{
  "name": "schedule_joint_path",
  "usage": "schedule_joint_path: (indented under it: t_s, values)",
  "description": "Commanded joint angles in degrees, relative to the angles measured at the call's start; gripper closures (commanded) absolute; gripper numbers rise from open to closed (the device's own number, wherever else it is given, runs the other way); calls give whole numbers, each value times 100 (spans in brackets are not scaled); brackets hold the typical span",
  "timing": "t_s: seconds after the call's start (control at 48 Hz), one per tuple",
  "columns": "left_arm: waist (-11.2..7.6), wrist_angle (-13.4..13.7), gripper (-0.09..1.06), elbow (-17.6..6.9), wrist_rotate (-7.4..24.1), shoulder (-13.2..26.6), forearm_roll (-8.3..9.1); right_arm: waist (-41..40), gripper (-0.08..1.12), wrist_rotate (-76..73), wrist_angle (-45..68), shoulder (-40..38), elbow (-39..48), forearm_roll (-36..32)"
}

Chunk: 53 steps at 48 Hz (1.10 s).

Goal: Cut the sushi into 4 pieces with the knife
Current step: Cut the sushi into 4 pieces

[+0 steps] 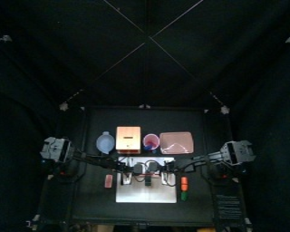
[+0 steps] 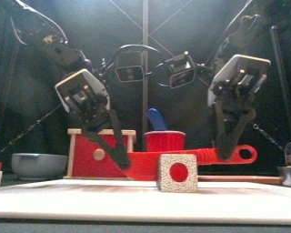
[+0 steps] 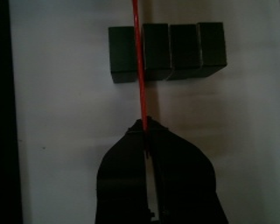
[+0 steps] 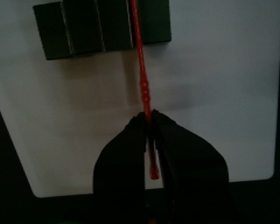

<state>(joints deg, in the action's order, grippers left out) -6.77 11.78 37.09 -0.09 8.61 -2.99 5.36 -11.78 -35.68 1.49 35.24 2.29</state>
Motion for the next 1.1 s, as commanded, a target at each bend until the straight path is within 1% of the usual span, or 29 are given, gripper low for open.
schedule_joint_path:
  t_s: [0.021, 0.292, 0.75, 0.833, 0.875, 1.104]
  values:
    - [-44, 167, 71, 97, -18, 88, 0, 18, 85, -9, 44, 26, 158, 70]
    - [-9, 167, 71, 114, -18, 299, 0, 35, 85, 0, 149, 229, 229, 105]
    - [9, 158, 71, 123, -18, 325, 9, 9, 85, 0, 149, 237, 237, 53]
    - [0, 167, 71, 123, -9, 316, 53, 0, 85, 9, 149, 229, 237, 18]
    - [26, 158, 71, 123, 0, 299, 97, -35, 85, 9, 149, 229, 237, -9]
    - [325, 167, 71, 88, 0, 237, 439, -246, 85, 9, 132, 193, 220, -123]
